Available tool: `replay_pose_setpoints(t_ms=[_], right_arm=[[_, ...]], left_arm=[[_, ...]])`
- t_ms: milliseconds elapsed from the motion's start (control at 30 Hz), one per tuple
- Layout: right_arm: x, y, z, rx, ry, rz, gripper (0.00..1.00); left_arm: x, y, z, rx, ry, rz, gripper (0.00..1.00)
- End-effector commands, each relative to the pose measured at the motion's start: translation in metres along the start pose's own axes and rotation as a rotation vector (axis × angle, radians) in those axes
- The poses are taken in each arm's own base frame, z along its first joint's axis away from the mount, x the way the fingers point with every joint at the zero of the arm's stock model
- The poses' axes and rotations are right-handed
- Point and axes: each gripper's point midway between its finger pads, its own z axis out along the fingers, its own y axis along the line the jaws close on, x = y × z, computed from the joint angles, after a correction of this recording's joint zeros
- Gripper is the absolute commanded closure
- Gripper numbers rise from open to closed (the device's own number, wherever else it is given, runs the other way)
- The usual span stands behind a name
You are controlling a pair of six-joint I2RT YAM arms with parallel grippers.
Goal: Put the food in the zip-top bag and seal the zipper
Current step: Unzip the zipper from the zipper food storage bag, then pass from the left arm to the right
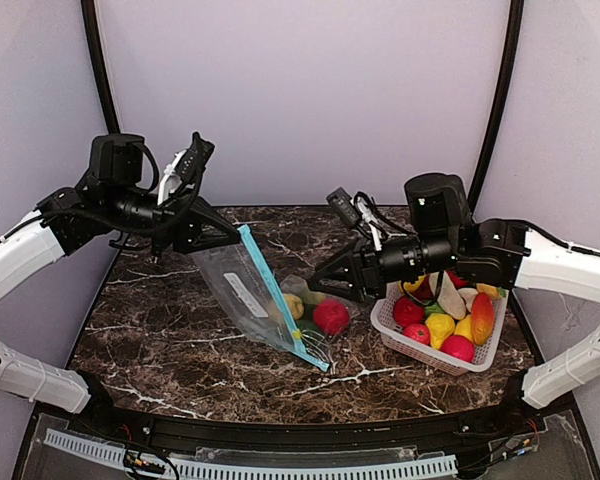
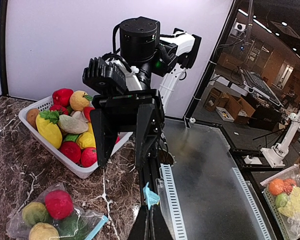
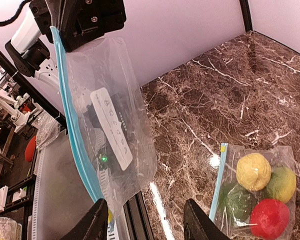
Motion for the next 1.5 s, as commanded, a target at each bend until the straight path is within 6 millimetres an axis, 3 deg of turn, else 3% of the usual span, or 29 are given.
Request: replay_pose_setpoints(t_ms=[0, 333, 900, 1467], right_arm=[[-0.011, 0.012, 0.017, -0.023, -0.035, -0.07, 0.52], [-0.007, 0.033, 0.036, -0.103, 0.0, -0.11, 0.59], [-0.013, 0.046, 0.026, -0.158, -0.045, -0.129, 0.6], [0.0, 0.041, 0.04, -0.17, 0.008, -0.105, 0.64]], left_arm=[[0.005, -0.012, -0.003, 0.051, 0.005, -0.011, 0.99], [0.007, -0.01, -0.002, 0.052, 0.006, -0.017, 0.99], [0.008, -0.008, -0.002, 0.039, 0.01, -0.016, 0.99], [0.005, -0.009, -0.002, 0.04, 0.003, -0.012, 0.99]])
